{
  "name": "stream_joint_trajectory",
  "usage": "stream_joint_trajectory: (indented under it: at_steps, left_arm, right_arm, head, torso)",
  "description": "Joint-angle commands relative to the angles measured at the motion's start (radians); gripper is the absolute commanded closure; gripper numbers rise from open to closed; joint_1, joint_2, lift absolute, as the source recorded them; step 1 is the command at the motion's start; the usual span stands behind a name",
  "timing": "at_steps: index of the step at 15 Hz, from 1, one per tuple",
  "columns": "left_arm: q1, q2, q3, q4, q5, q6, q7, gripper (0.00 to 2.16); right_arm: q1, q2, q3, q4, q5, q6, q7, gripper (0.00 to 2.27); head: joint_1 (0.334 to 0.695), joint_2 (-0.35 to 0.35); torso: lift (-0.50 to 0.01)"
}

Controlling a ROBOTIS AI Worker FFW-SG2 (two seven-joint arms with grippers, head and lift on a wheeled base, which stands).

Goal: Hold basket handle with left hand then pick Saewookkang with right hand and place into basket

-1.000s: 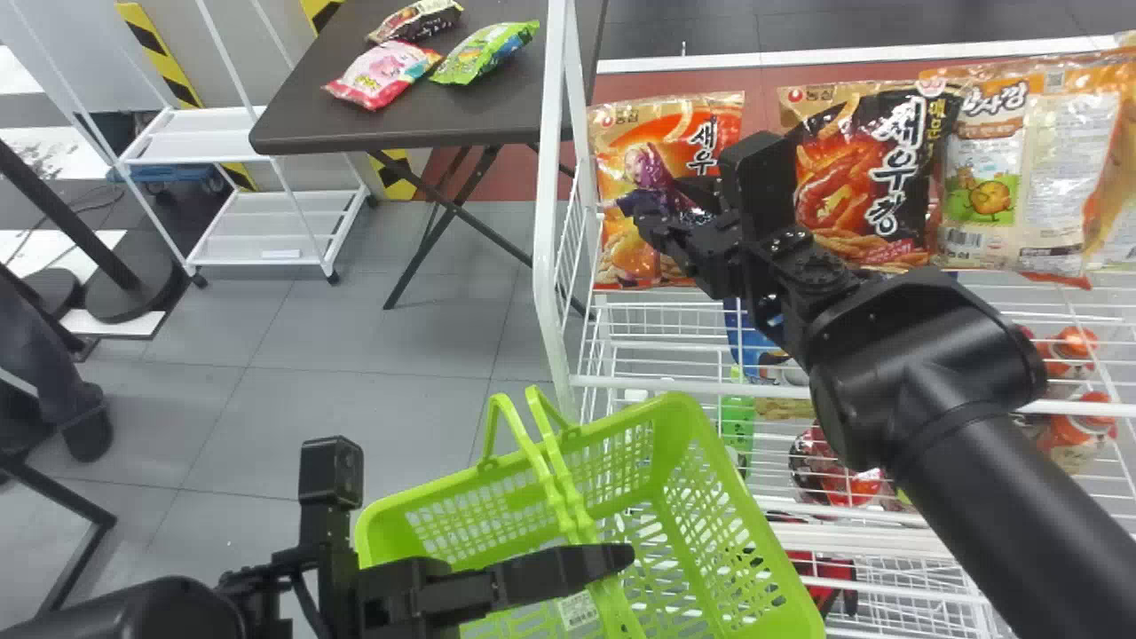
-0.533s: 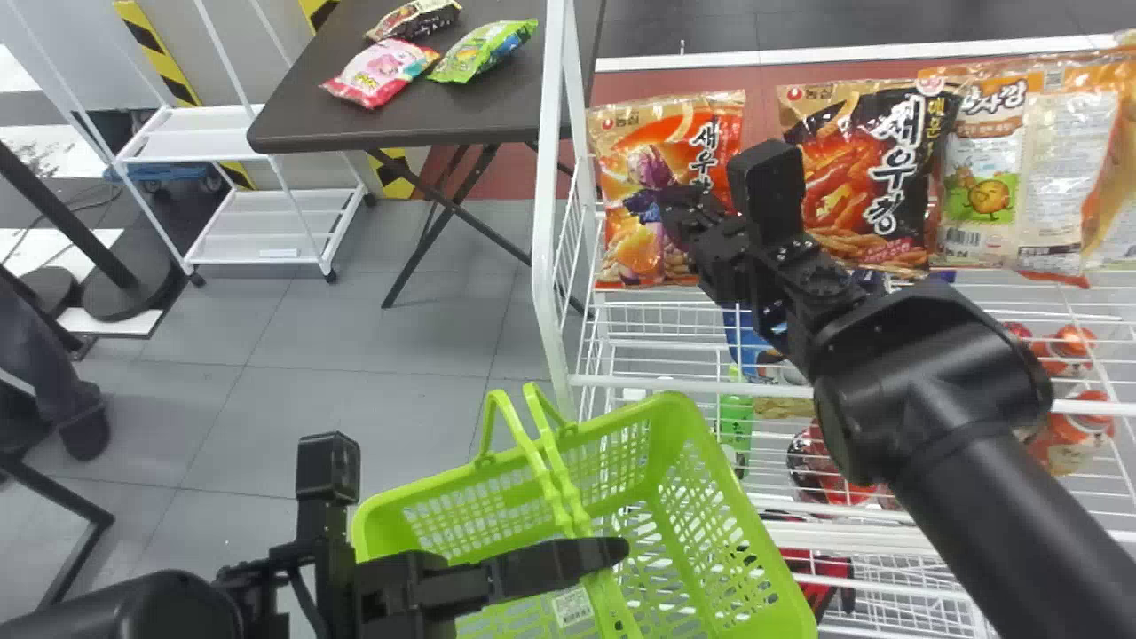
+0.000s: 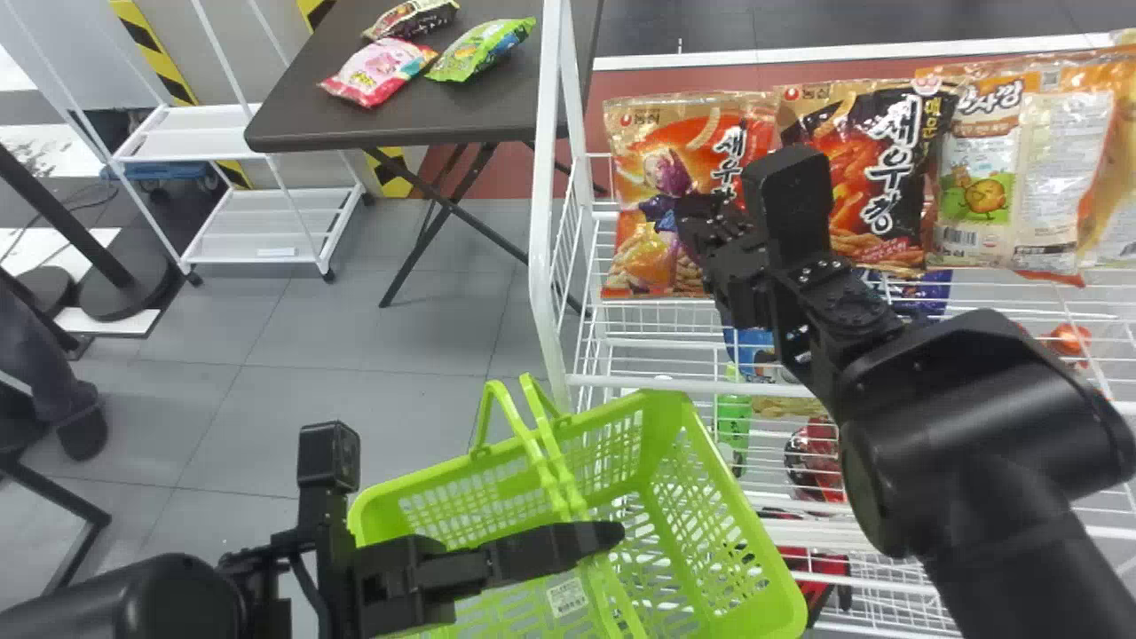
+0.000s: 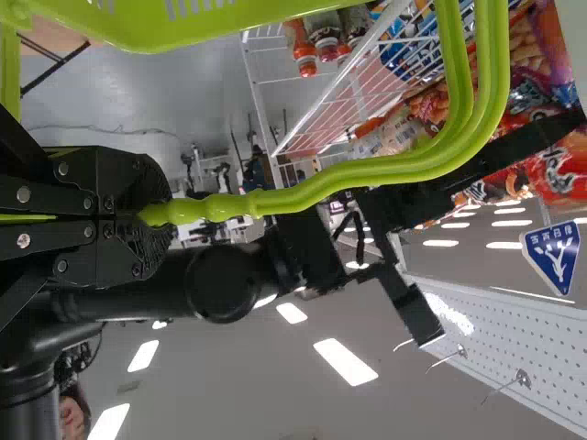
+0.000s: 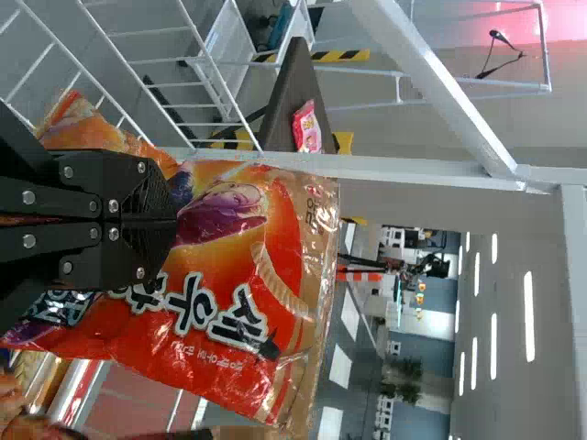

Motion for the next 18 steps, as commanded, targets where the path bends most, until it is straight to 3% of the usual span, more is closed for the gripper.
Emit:
stream_joint_trajectory:
  at_steps: [1, 5, 12, 15, 18]
  left_arm:
    - [-0.009, 0.0, 0.0, 0.01, -0.003, 0.032, 0.0, 2.16]
    - [-0.021, 0.0, 0.0, 0.017, -0.006, 0.032, 0.0, 2.16]
    - [-0.039, 0.007, 0.017, 0.019, -0.003, 0.032, 0.0, 2.16]
    - [-0.043, 0.007, 0.017, 0.022, 0.001, 0.032, 0.0, 2.16]
    - [-0.043, 0.005, 0.011, 0.022, 0.004, 0.032, 0.0, 2.16]
  right_arm:
    - [0.049, 0.002, -0.017, -0.112, 0.025, 0.071, -0.001, 2.25]
    - [0.117, 0.002, -0.024, -0.33, 0.024, 0.289, -0.001, 2.25]
    - [0.247, -0.086, -0.048, -0.676, -0.067, 0.878, 0.037, 2.25]
    - [0.289, -0.1, -0.03, -0.796, -0.094, 1.111, 0.054, 2.25]
    - [0.31, -0.103, 0.042, -0.817, -0.099, 1.139, 0.063, 2.25]
  head:
    - [0.695, 0.152]
    - [0.695, 0.134]
    - [0.695, 0.098]
    - [0.695, 0.094]
    - [0.695, 0.116]
  torso:
    - [-0.013]
    - [-0.013]
    - [-0.013]
    - [-0.013]
    - [-0.013]
